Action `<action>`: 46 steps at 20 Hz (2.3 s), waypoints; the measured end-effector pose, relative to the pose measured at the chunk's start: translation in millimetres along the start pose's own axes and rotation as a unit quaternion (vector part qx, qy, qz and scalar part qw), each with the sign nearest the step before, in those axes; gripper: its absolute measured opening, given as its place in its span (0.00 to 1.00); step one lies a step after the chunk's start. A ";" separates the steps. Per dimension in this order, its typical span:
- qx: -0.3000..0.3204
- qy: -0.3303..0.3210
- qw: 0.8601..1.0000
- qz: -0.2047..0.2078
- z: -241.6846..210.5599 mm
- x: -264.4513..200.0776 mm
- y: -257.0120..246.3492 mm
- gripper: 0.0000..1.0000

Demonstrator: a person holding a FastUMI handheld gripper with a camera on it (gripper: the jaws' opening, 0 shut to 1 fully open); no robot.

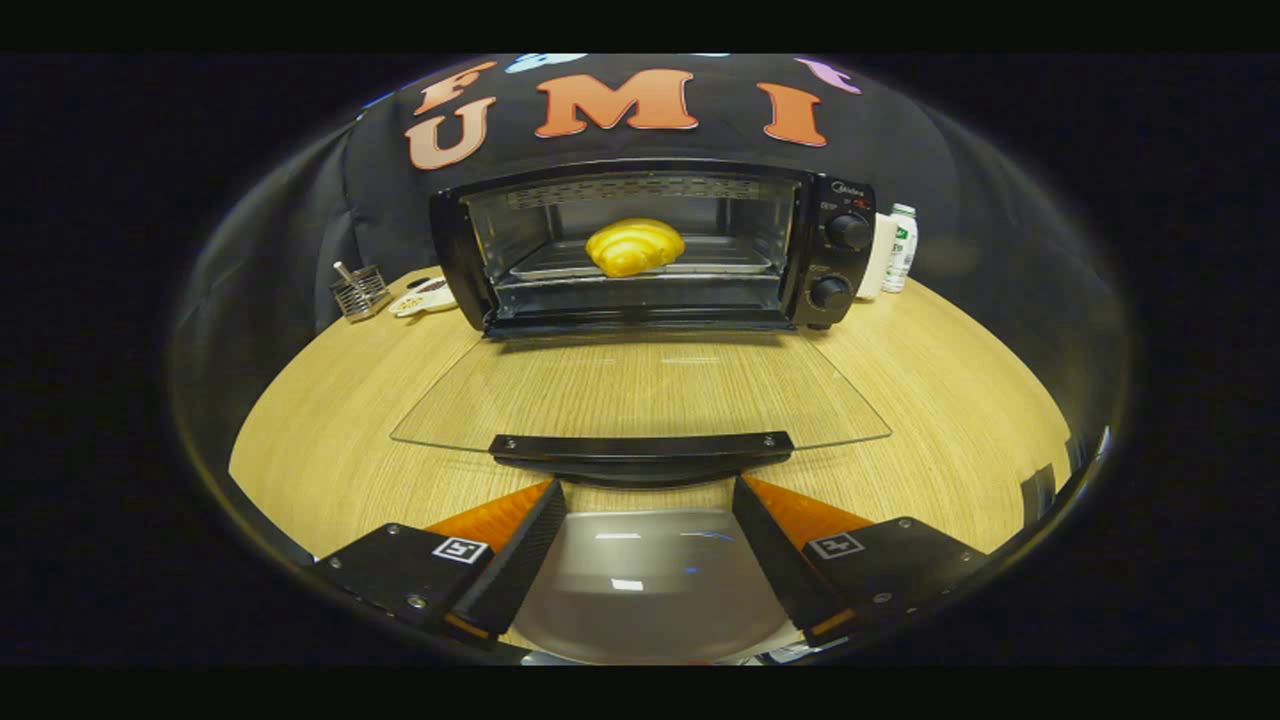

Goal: Open the toaster oven, put the food inside, and close the toaster oven door.

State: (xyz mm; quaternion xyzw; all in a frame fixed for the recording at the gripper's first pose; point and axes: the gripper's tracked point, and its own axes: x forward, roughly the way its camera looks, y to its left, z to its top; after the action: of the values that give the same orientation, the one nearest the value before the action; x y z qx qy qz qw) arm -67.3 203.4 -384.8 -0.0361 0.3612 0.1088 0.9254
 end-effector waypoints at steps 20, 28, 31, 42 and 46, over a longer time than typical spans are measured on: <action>0.009 -0.115 0.993 0.013 139.2 -8.9 9.2 1.00; 0.001 -0.139 0.990 0.004 190.3 7.8 8.0 1.00; -0.009 -0.149 0.989 -0.004 207.7 14.6 5.5 1.00; 0.000 -0.181 0.983 0.000 235.0 -48.9 -14.0 1.00; 0.015 -0.207 0.978 0.009 269.0 -91.9 -31.4 1.00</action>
State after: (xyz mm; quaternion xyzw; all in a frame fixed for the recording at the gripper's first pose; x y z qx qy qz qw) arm 51.8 195.8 -124.9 0.0042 0.1632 0.1175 0.9796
